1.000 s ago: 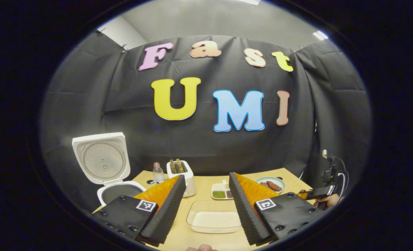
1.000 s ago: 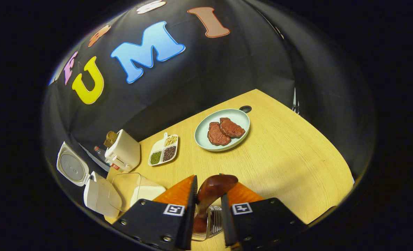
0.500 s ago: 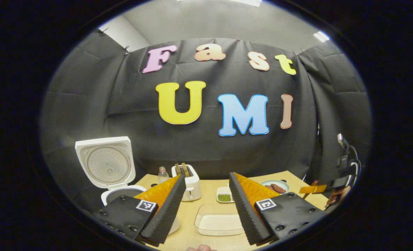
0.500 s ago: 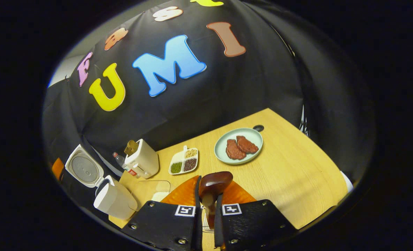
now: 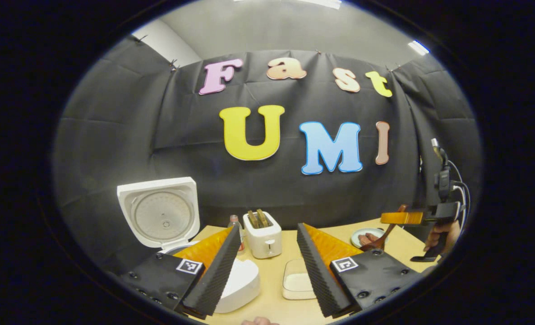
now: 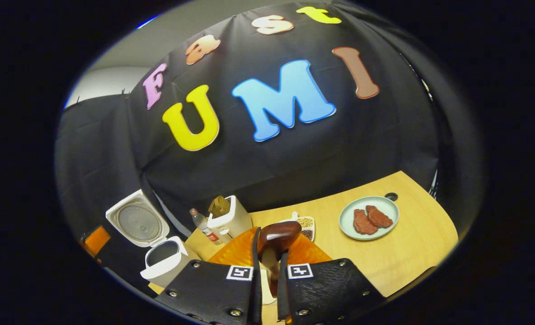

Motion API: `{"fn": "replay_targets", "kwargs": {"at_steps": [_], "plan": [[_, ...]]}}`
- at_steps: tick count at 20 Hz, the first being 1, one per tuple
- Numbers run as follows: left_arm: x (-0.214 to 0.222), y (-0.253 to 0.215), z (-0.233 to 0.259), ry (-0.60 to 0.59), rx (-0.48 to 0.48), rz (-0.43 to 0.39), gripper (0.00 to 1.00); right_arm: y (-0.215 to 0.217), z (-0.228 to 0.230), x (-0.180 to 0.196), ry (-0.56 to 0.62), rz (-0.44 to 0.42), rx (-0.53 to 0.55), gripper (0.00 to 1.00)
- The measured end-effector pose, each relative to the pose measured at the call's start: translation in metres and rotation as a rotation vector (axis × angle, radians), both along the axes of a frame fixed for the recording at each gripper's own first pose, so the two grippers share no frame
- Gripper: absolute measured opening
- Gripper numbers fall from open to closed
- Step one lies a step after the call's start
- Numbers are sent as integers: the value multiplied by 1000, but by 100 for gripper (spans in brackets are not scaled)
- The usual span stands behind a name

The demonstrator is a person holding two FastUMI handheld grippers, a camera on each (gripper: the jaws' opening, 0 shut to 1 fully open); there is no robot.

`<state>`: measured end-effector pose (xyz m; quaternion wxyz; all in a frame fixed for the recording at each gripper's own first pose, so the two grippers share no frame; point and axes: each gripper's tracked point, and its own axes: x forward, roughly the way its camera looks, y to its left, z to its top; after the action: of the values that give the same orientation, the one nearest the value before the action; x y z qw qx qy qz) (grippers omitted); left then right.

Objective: Close the left gripper, press the button to open the rice cooker; take a wooden spoon from the chopstick holder with the right hand, scoop a spoonful of rice and pour it into the rice cooker, then put the wooden spoon back into the chopstick holder.

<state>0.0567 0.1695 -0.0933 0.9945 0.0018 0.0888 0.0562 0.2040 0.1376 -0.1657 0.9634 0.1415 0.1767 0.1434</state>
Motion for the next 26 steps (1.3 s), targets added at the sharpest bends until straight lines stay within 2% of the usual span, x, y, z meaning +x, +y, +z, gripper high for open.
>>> {"fn": "replay_targets", "kwargs": {"at_steps": [6, 9, 11, 14, 20, 23, 26], "plan": [[-12, 34, -14, 34, 18, 46, 89, 68, -66, 17, 32, 77, -167, 14], [-17, 48, -21, 57, 10, 62, 89, 84, -97, 28, 32, 61, -258, 14], [-19, 57, -24, 67, 1, 73, 89, 96, -119, 30, 69, 44, -253, 14], [-20, 69, -32, 86, -5, 85, 90, 119, -136, 27, 124, 40, -177, 14], [-26, 84, -46, 112, -17, 106, 90, 162, -140, 6, 229, 136, 53, 14], [-29, 90, -43, 93, -37, 125, 90, 145, -138, 13, 311, 78, 263, 14], [-31, 95, -42, 96, -30, 135, 90, 111, -114, 22, 316, 18, 417, 13]]}}
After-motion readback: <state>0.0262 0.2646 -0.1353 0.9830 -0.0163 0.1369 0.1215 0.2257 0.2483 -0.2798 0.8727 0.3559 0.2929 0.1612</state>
